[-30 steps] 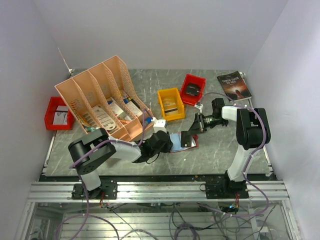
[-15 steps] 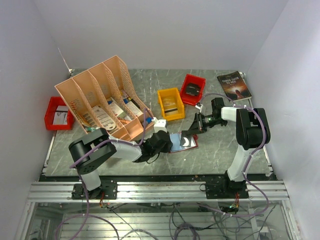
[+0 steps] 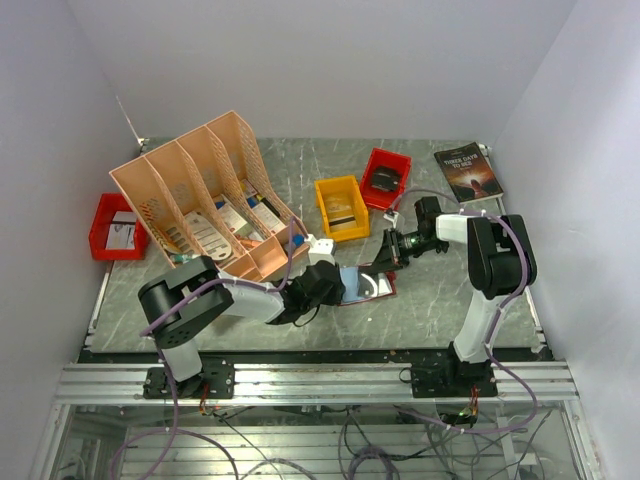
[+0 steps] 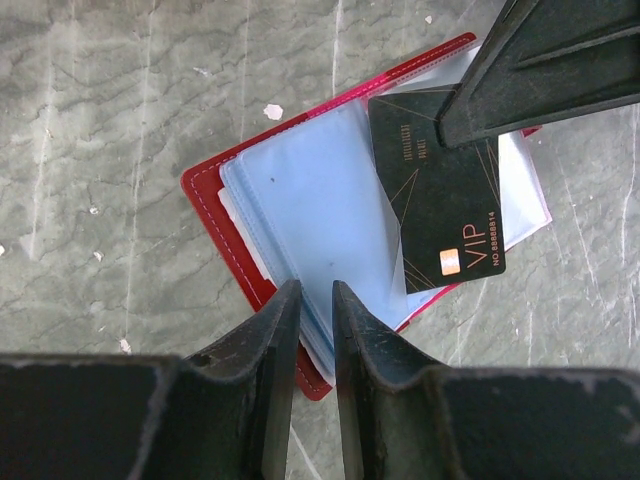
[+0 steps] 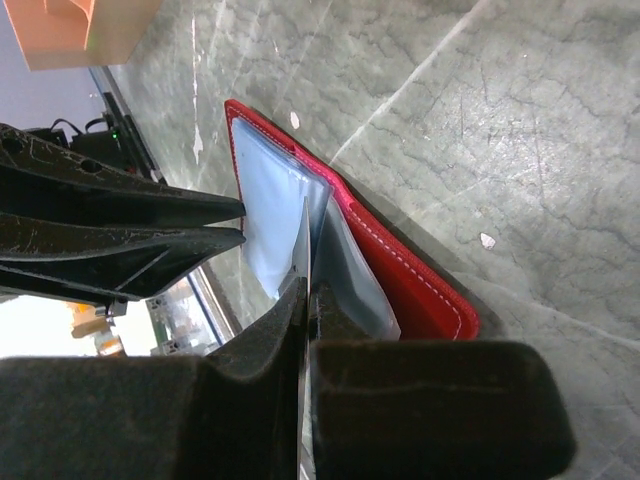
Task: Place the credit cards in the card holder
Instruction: Insert the credit card into the card holder.
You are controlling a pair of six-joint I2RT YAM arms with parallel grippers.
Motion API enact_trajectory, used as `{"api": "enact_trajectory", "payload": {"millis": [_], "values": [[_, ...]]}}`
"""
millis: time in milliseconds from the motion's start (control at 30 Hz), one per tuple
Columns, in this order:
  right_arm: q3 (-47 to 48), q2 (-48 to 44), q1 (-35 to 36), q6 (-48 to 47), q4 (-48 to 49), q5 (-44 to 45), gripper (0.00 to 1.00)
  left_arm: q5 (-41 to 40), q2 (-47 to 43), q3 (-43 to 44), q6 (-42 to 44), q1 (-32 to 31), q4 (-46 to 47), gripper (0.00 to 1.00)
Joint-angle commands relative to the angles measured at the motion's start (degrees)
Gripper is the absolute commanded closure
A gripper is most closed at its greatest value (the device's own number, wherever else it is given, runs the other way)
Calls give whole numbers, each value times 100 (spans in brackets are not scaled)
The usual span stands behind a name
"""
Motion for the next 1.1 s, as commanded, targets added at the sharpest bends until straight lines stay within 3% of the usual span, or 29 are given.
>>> {"api": "enact_trajectory", "payload": {"millis": [0,1067], "values": [[61,163,24,91,36,178,100,-172,171,125,197,-21,-213,69],[285,489,250,181,-33,-81,99,-135,284,311,325,-20,-368,68]]}}
